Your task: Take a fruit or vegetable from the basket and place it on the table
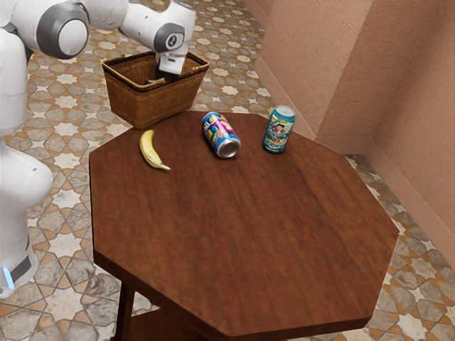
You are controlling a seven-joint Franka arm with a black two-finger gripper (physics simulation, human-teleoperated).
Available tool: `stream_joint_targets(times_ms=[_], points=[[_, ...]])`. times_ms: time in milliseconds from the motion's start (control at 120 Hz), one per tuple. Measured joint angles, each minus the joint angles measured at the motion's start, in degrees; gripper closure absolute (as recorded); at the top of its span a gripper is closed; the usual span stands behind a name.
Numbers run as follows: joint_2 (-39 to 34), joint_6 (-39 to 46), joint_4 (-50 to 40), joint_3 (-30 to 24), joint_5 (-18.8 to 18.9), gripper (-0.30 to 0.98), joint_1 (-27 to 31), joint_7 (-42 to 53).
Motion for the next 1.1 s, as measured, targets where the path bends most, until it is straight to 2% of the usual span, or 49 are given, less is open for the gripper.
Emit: stream_joint_targets(times_ms=[125, 225, 308, 375, 508, 1008, 1100], points=[[0.1, 0.9, -0.9, 0.0, 0.0, -0.01, 0.0, 0.0], [-0.2, 2.4, -2.4, 0.0, 0.1, -0.25, 0.1, -0.2], [-0.3, 3.3, -2.8, 0.0, 0.2, -0.29, 0.0, -0.6], [-0.7, 3.9, -3.4, 0.1, 0.2, -0.28, 0.0, -0.8], [-2.7, 5.3, -5.2, 1.2, 0.1, 0.00, 0.2, -1.2], [-3.8, 9.2, -7.1, 1.3, 0.1, 0.00, 0.0, -2.2], [-3.8, 9.4, -7.1, 1.3, 0.1, 0.13, 0.0, -2.4]])
